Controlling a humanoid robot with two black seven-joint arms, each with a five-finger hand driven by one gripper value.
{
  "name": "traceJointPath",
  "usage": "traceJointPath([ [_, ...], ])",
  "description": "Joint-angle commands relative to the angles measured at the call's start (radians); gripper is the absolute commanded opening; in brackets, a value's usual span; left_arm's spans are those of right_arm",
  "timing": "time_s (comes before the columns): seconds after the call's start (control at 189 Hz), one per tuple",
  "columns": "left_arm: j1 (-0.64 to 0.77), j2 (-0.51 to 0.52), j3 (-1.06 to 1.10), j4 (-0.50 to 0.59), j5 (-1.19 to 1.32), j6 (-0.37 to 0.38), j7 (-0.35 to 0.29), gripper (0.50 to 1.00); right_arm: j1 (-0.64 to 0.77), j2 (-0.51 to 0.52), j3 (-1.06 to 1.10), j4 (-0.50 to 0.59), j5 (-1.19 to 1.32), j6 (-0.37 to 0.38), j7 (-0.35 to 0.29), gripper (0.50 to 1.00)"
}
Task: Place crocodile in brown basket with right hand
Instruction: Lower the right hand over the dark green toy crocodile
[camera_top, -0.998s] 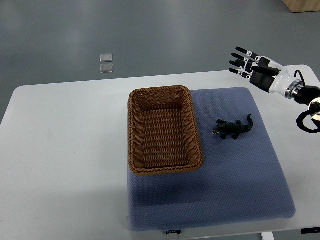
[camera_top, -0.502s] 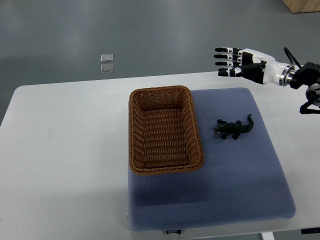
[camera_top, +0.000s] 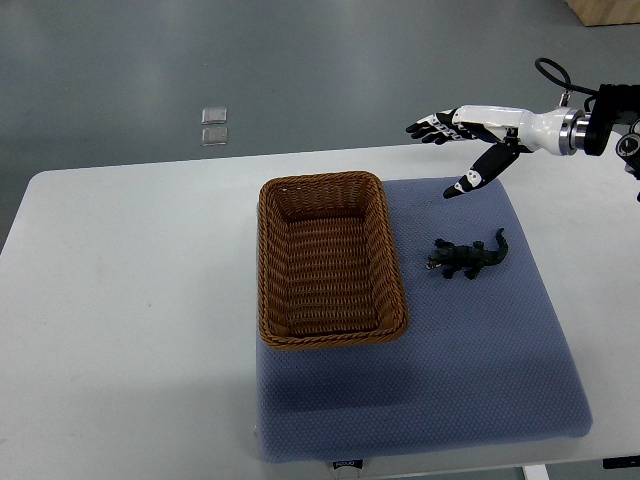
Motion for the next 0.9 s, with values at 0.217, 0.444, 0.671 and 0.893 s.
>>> traceJointPath([
  [0.217,0.000,0.000,0.000,0.000,0.000,0.001,0.000,1.000,0.061,-0.074,-0.235,0.194,-0.173,-0.033,0.074,0.932],
  [0.444,0.000,0.000,0.000,0.000,0.000,0.001,0.000,1.000,0.061,-0.095,-0.362,0.223,-0.281,-0.204,0.085,0.932],
  [0.671,0.000,0.000,0.000,0.000,0.000,0.001,0.000,1.000,0.056,-0.098,-0.465,0.209,-0.319,-0.375,0.085,0.930],
  [0.893,0.000,0.000,0.000,0.000,0.000,0.001,0.000,1.000,0.051,-0.098,-0.549,0.182,-0.361,-0.482,0.082,0.930],
])
